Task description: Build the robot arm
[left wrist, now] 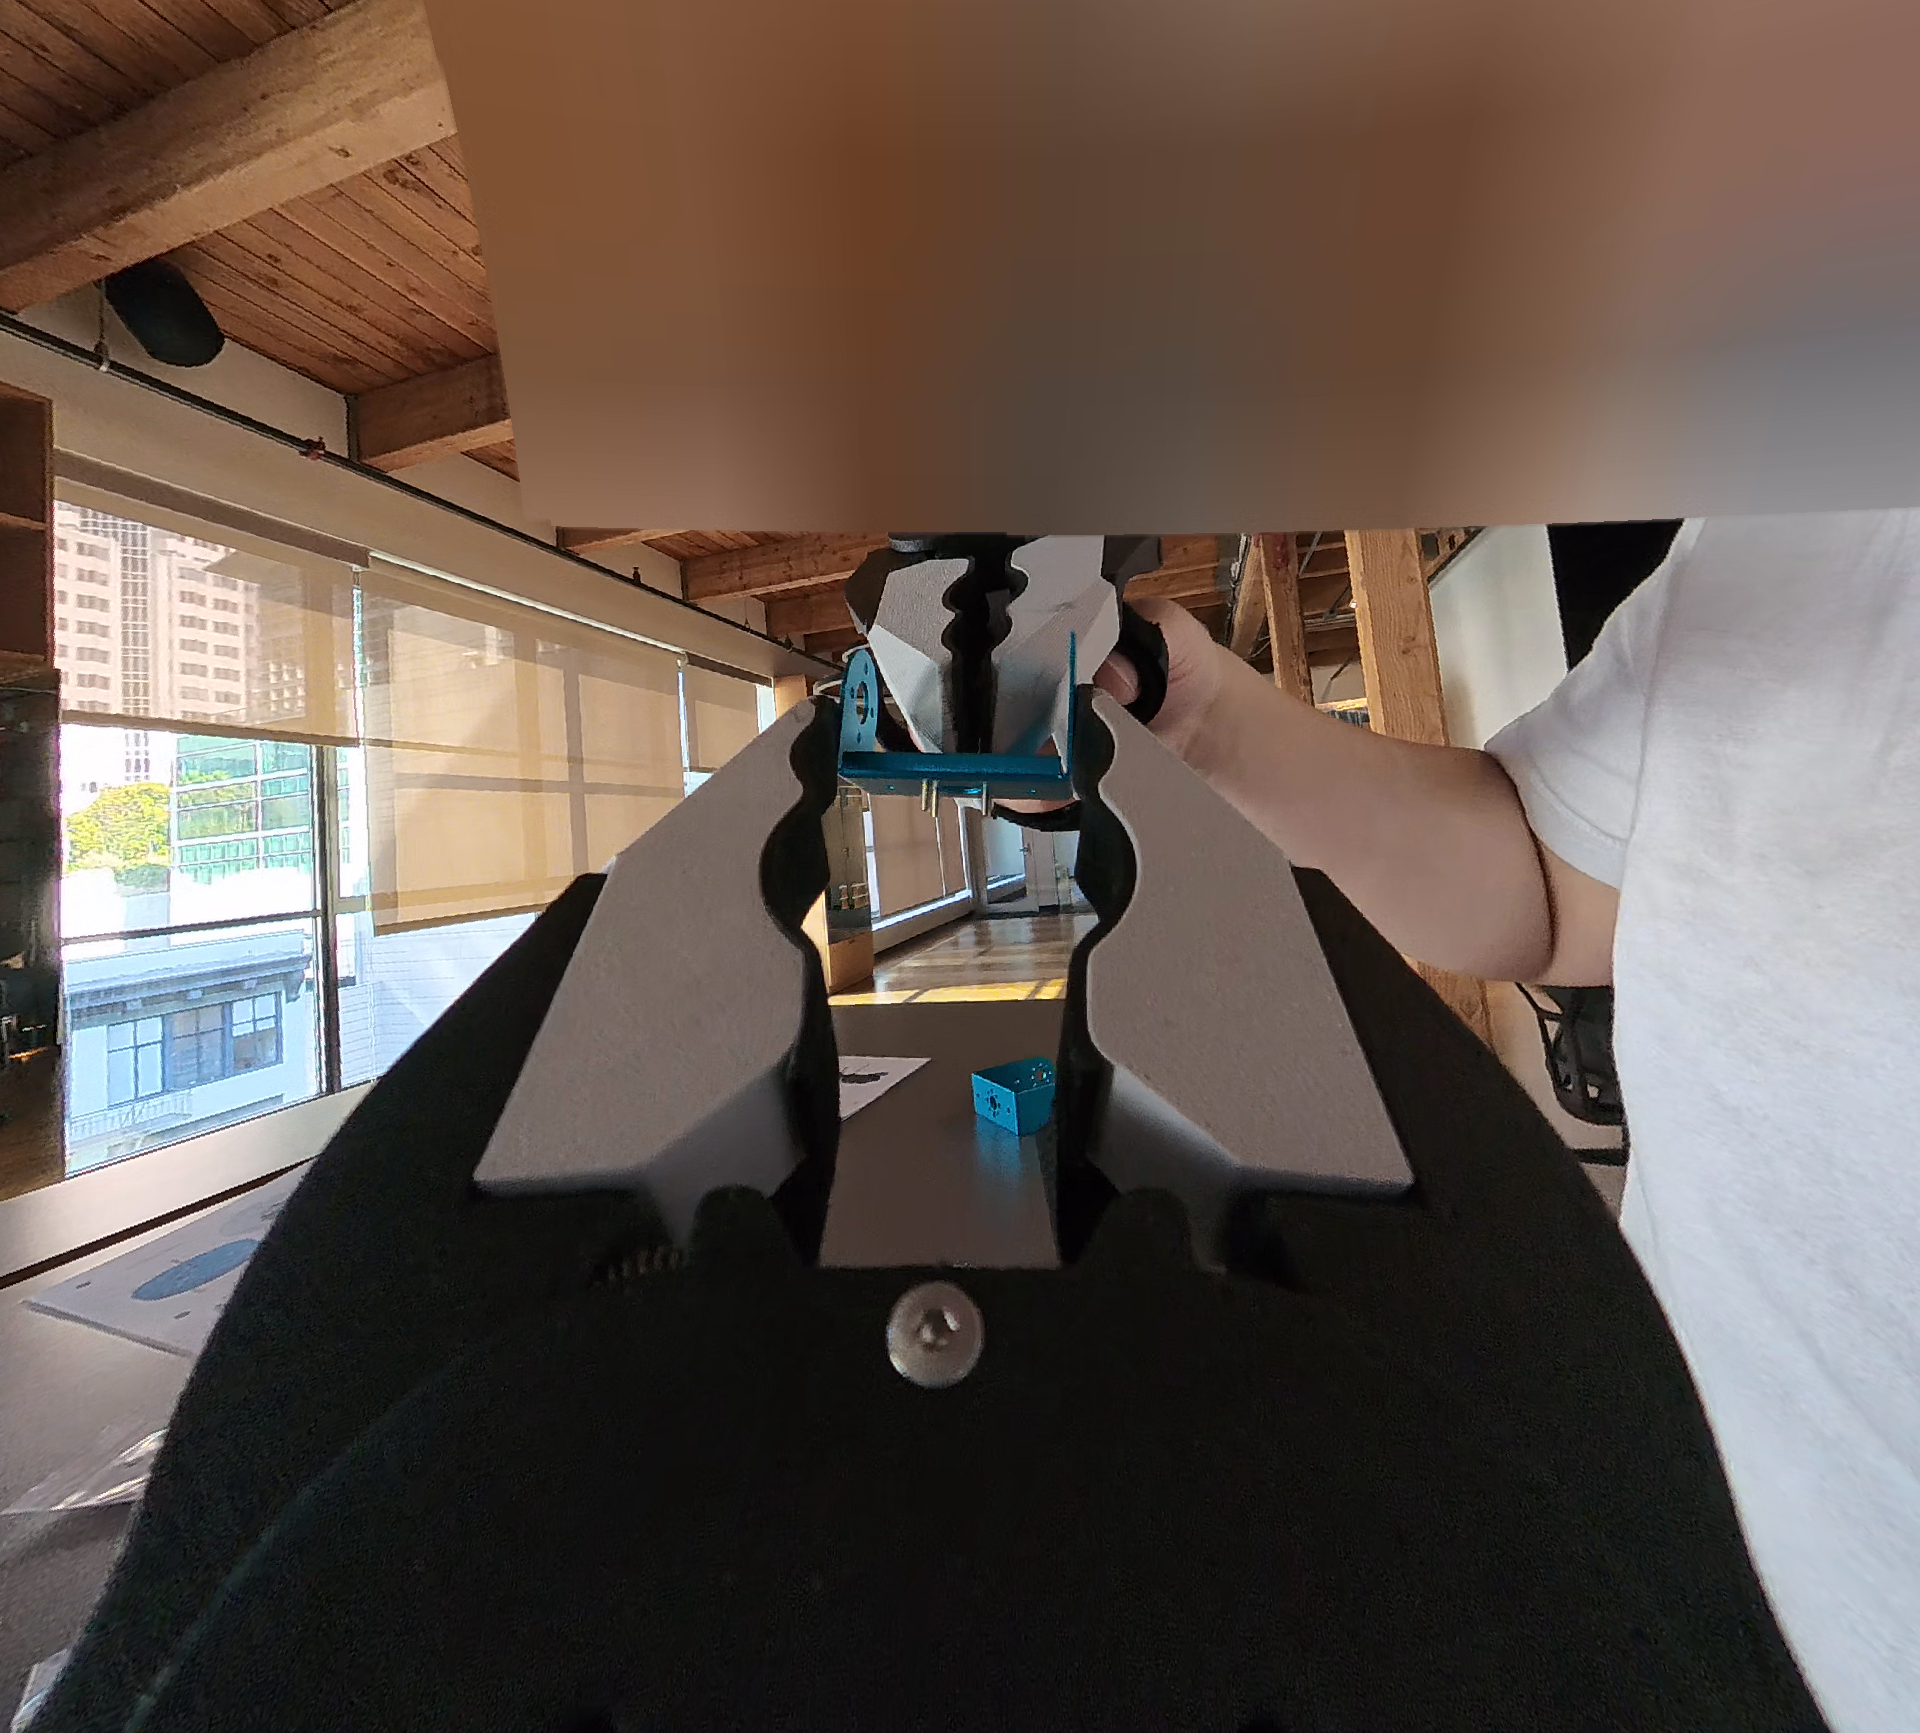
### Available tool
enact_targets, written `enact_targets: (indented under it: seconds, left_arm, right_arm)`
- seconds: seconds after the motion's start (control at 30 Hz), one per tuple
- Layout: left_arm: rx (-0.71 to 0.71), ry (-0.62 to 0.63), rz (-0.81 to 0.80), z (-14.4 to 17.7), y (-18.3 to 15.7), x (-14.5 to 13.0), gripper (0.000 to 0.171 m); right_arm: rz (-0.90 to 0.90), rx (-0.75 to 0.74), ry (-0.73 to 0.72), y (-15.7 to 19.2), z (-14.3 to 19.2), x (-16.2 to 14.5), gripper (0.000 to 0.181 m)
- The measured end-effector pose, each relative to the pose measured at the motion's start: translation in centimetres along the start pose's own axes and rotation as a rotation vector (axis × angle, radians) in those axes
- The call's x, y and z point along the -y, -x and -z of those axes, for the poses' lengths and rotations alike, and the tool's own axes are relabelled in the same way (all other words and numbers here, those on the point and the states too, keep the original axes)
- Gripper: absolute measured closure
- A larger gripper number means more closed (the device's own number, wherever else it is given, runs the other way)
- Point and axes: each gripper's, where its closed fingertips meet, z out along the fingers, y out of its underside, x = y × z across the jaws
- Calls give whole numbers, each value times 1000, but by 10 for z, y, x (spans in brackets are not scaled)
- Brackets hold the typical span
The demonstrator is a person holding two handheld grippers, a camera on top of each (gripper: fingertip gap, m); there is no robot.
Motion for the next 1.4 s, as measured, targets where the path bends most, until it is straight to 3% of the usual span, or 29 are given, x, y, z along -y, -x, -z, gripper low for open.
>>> enact_targets:
  seconds: [0.77, 1.4]
  left_arm:
    - [-11, 20, -9, -4, -4, -2, 127]
    - [11, 32, -52, 3, 2, -6, 128]
  right_arm:
    - [4, -64, 52, 2, 15, -6, 181]
    - [-94, 30, -161, -4, 18, 1, 181]
